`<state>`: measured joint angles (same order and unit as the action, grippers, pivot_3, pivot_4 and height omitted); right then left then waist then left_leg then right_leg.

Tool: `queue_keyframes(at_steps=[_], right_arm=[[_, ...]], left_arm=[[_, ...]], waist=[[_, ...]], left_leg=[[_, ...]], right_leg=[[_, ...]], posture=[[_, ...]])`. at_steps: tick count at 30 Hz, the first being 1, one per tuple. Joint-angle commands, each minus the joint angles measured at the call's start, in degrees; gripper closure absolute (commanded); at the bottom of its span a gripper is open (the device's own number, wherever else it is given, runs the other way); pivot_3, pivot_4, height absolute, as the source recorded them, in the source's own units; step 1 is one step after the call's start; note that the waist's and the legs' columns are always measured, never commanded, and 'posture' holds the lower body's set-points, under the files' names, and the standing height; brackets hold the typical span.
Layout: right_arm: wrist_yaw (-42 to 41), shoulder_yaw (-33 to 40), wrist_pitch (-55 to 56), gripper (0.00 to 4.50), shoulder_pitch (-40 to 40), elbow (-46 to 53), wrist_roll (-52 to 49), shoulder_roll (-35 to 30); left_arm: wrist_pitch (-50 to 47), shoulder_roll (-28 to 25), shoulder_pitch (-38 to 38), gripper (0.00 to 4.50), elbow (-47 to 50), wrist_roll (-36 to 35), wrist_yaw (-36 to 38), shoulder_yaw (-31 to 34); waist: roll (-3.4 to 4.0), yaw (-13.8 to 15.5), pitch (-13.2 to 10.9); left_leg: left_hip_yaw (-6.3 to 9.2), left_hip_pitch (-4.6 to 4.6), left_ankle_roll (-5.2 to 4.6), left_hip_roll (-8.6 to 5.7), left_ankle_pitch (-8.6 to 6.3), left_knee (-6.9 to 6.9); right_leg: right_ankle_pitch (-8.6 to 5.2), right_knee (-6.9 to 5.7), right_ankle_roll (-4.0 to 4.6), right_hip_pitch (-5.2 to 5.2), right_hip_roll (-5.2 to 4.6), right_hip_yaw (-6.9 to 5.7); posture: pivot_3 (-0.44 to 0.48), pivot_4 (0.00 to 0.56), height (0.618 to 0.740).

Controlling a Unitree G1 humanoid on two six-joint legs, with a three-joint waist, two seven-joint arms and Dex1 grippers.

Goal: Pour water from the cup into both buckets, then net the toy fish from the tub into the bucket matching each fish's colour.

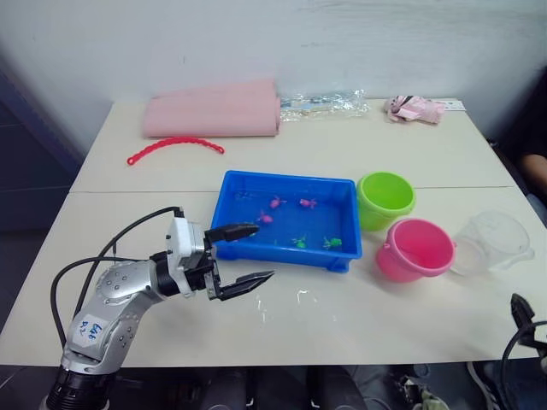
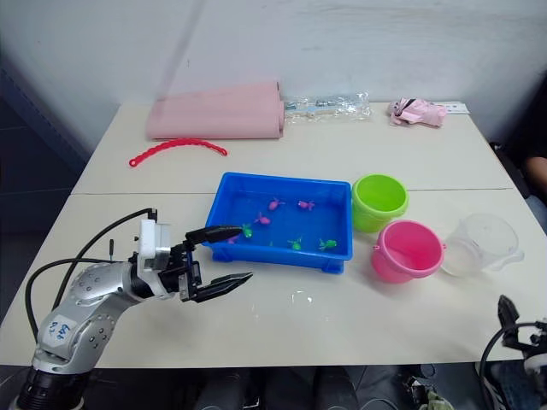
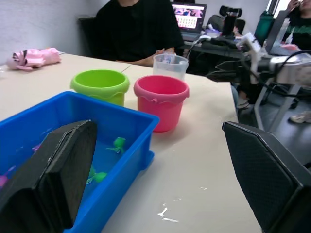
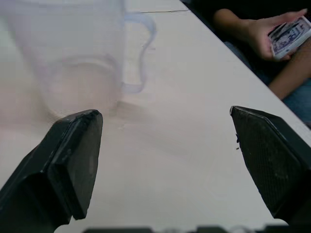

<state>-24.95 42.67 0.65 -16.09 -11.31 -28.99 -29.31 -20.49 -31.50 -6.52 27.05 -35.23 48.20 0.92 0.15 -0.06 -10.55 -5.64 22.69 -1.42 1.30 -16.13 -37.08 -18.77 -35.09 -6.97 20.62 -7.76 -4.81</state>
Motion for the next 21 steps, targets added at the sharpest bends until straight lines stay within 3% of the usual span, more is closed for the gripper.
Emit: queue_keyframes(at_steps=[1, 9, 21], right_arm=[[-0.7, 0.3, 1.3, 0.00, 4.3, -6.2, 0.6, -2.5], [-1.2, -3.1, 3.8, 0.00, 17.0, -20.2, 3.4, -5.5], [-0.3, -4.6, 9.9, 0.00, 27.3, -33.8, 6.4, -8.1]], left_arm=[[-1.8, 0.1, -1.2, 0.02, 3.8, -2.1, -0.7, -0.5], [-2.8, -1.2, 0.1, 0.02, 5.3, -1.2, -1.0, 0.2], [-2.0, -2.2, 0.1, 0.02, 5.3, 0.1, -1.6, 1.4]], waist=[[0.00, 0.0, 0.0], [0.00, -0.2, 0.0], [0.00, -0.3, 0.0]], left_leg=[[0.00, 0.00, 0.02, 0.05, 0.00, 0.00], [-0.34, -0.26, 0.04, 0.10, 0.00, 0.00], [-0.45, -0.31, 0.05, 0.13, -0.02, -0.02]], right_leg=[[-0.01, 0.01, 0.02, 0.00, 0.07, 0.04], [-0.02, -0.12, 0.03, -0.02, 0.19, 0.20], [-0.01, -0.13, 0.03, -0.01, 0.20, 0.37]], posture=[[0.000, 0.150, 0.740], [0.000, 0.150, 0.740], [0.000, 0.150, 0.740]])
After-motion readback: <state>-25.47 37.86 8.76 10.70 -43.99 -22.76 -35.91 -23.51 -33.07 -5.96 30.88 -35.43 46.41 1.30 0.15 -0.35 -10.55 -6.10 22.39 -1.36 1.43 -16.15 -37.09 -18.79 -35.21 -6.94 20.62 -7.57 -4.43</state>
